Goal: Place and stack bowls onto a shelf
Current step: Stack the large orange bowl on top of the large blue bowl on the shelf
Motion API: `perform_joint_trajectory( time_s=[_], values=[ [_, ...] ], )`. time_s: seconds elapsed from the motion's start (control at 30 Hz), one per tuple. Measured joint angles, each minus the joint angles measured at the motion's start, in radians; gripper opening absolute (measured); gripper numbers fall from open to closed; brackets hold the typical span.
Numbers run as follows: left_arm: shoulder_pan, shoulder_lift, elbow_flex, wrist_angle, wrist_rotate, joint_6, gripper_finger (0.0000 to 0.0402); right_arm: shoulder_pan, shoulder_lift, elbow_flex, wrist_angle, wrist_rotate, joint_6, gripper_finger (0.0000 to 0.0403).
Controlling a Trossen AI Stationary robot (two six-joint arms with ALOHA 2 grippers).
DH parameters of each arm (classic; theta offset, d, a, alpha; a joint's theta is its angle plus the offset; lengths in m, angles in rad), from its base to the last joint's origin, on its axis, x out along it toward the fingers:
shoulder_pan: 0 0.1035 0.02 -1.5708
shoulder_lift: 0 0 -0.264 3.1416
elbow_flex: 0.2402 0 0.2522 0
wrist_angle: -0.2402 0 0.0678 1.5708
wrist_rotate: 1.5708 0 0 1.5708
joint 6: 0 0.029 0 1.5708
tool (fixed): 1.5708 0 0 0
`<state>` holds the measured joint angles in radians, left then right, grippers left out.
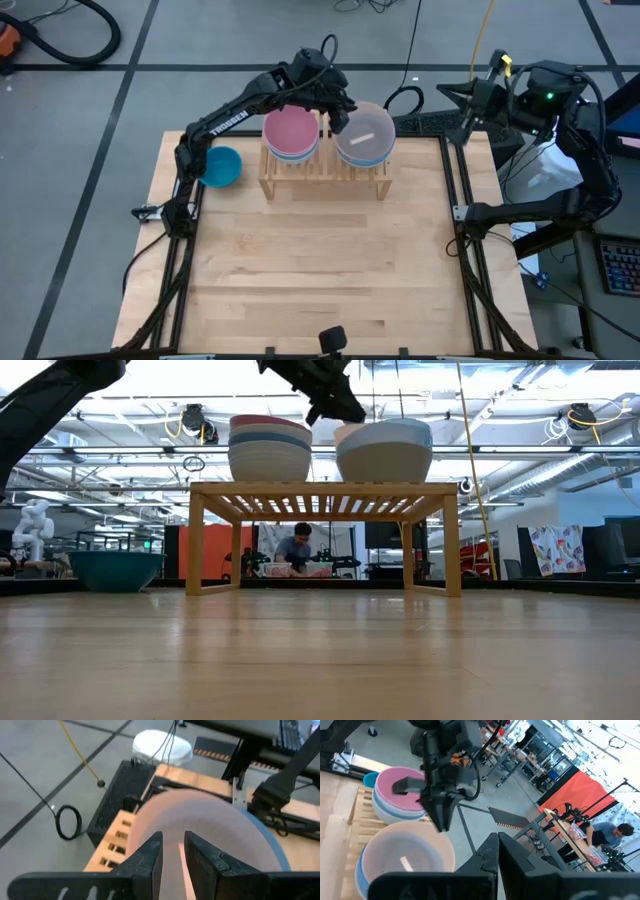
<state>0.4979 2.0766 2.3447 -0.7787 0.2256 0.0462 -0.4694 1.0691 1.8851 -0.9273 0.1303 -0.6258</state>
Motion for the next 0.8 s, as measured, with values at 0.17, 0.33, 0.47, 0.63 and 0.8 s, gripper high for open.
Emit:
perform_joint_trajectory(
  time_s=[0.17, 0.33, 0.47, 0.63, 0.8],
  values=[
    [-0.001, -0.002, 0.000, 0.012, -0.022, 0.001, 0.0083, 0.000, 0.000, 0.000, 0.033, 0.000, 0.001, 0.0000],
    [0.002, -0.049, 0.000, 0.016, -0.027, 0.013, 0.0083, 0.000, 0.017, 0.000, -0.007, 0.000, 0.003, 0.0000],
    [-0.004, -0.116, 0.000, -0.053, -0.035, 0.074, 0.0083, 0.000, 0.058, 0.000, -0.035, -0.001, 0.012, 0.0000],
    [-0.025, -0.203, 0.000, -0.204, -0.128, 0.121, 0.0083, 0.000, 0.138, -0.017, -0.044, -0.003, 0.019, 0.0000],
    [-0.039, -0.286, 0.000, -0.322, -0.233, 0.136, 0.0083, 0.000, 0.216, -0.098, 0.092, 0.000, 0.014, 0.0000]
  ],
)
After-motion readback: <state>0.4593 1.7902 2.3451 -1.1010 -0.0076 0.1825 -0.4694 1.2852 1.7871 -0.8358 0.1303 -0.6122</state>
